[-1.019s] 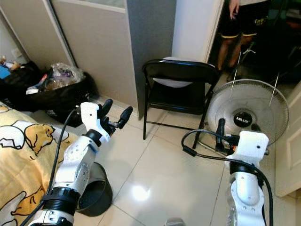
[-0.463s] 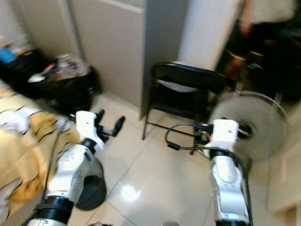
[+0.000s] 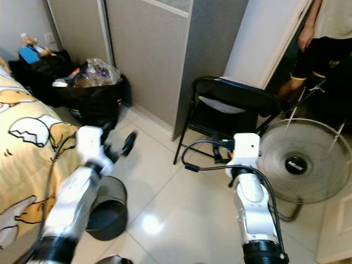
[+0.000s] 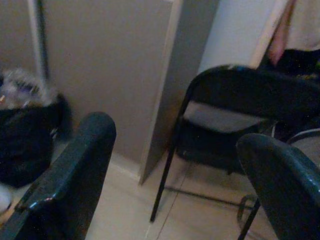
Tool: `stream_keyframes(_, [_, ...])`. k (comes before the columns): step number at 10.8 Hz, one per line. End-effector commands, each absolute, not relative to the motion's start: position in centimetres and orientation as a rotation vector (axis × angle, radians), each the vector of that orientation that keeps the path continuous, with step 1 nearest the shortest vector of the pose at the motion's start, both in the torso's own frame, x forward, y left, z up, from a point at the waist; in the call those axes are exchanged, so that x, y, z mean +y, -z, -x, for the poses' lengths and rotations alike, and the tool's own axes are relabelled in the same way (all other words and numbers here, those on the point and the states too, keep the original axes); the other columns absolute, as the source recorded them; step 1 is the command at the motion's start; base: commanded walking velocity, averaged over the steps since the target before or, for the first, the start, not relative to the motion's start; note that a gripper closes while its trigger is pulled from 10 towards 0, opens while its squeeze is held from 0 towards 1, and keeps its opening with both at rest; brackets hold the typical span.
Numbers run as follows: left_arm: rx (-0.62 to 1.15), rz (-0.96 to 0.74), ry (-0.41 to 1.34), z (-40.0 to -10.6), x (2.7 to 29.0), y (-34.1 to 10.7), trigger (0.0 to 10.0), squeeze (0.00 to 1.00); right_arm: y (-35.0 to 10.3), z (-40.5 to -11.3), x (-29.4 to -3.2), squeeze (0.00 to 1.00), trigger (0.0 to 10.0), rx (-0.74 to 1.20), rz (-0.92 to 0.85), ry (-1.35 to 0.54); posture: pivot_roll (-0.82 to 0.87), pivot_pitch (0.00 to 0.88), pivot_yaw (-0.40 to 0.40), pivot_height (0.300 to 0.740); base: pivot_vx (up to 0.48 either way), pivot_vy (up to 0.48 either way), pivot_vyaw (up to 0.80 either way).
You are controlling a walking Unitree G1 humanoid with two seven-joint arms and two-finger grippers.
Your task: Clean up the room
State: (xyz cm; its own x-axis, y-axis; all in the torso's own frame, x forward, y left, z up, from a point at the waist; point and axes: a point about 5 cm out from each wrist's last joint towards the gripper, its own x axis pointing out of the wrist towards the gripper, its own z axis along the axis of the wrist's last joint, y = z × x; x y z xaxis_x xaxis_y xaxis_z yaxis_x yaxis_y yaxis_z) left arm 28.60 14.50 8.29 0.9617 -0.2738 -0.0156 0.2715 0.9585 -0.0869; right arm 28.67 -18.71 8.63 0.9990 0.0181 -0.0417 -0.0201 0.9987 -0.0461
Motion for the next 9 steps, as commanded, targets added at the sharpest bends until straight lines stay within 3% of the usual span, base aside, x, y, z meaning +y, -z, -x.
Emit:
stream_keyframes(1, [0.016,0.062,0.301,-27.5,15.3,-8.5,10.0,0.0,-8.9,-28.8,-19.0,0.0,10.0,0.019,0.02,-0.01,-0.06,0.0,-0.087,0.725,0.0,0.0,0.0])
stream_keyframes(3, [-0.027,0.103,0.25,-25.9,17.2,-8.8,10.0,0.0,-8.1,-27.8,-18.6,0.0,10.0,0.027,-0.005,-0.014,-0.04,0.0,-0.11,0.725,0.0,0.0,0.0])
stream_keyframes(5, [-0.059,0.024,0.228,-26.3,16.3,-9.6,10.0,0.0,-8.2,-28.3,-17.8,0.0,10.0,0.028,0.0,-0.053,-0.03,0.0,-0.106,0.725,0.0,0.0,0.0])
stream_keyframes(9, [-0.029,-0.177,0.015,-27.6,17.7,-9.4,10.0,0.0,-8.0,-28.4,-18.4,0.0,10.0,0.026,0.036,0.021,-0.05,0.0,-0.081,0.725,0.0,0.0,0.0])
